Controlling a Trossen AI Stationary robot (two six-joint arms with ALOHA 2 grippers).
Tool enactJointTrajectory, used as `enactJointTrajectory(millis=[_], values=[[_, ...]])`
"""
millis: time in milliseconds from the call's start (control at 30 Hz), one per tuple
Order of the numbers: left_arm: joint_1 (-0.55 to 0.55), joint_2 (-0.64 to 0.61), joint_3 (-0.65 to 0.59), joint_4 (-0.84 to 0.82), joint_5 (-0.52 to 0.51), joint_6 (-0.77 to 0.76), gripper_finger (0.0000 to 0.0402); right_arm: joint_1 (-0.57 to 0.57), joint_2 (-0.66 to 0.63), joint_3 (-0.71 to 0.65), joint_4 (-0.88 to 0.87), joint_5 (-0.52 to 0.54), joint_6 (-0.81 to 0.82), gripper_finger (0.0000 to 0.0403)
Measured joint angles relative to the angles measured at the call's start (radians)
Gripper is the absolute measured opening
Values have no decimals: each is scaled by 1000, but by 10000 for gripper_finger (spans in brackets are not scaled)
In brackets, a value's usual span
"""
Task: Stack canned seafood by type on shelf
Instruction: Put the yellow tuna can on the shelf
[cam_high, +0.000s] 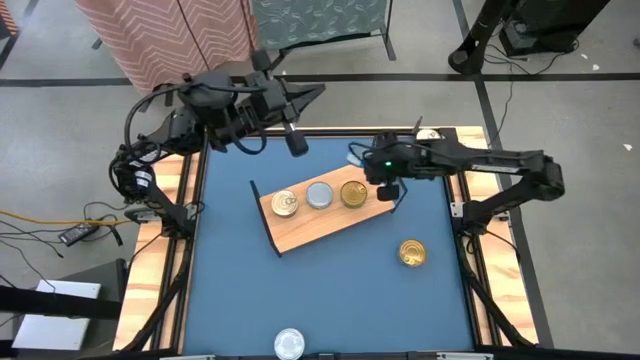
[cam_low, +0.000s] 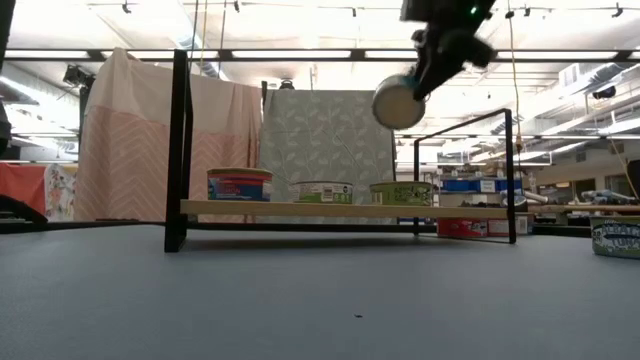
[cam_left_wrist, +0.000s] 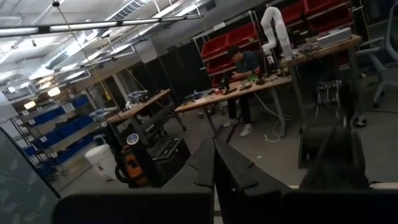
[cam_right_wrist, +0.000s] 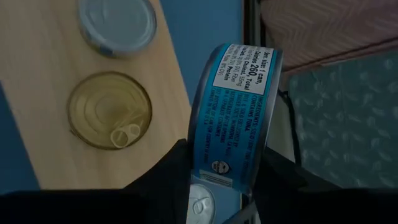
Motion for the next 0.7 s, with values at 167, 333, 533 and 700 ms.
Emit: enactJointTrajectory(millis=[167, 333, 533, 700], values=[[0, 1, 0, 6, 0, -36, 6, 2, 96, 0, 30, 34, -29, 137], [0, -5, 0, 8, 0, -37, 6, -4, 180, 0, 87, 64, 11, 137], [0, -24, -1, -3, 0, -37, 6, -32, 245, 0, 74, 18, 120, 137], [0, -40, -1, -9, 0, -37, 6, -49, 283, 0, 19, 19, 179, 137]])
